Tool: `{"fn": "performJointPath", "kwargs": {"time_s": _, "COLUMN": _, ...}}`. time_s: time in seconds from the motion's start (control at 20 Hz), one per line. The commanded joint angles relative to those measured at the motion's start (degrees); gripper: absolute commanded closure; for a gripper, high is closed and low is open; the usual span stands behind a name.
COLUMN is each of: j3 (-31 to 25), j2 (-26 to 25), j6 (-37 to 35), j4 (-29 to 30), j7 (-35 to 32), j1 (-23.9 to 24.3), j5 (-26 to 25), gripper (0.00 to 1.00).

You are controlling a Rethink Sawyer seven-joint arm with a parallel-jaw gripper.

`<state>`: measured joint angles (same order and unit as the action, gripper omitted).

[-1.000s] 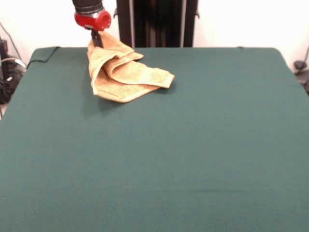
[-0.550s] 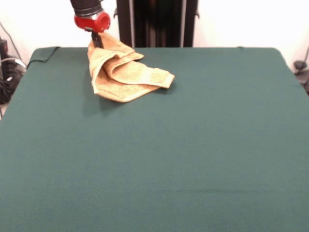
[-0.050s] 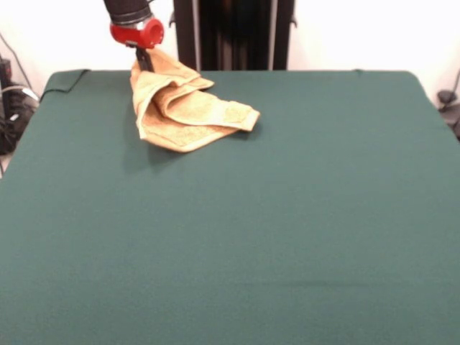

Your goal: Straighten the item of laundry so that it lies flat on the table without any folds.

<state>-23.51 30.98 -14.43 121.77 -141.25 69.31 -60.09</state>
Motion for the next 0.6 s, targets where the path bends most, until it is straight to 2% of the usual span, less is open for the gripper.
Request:
{"fn": "performJointPath", "kwargs": {"time_s": 0.05, "j3": -8.4, "j2": -3.0, "j6": -5.0, "j4": -6.2, "j7": 18.4, "j1": -1.5, "j5": -4.2, "gripper": 1.00}}
{"fn": "performJointPath", "kwargs": {"time_s": 0.35, "j3": -8.6, "j2": -4.3, "j6": -4.8, "j4": -6.5, "j7": 17.4, "j1": -1.0, "j5": -5.5, "gripper": 1.00}}
{"fn": "performJointPath", "kwargs": {"time_s": 0.6, "j3": -9.5, "j2": -4.5, "j6": -5.8, "j4": -6.5, "j7": 19.1, "j1": 0.2, "j5": -4.8, "gripper": 1.00}}
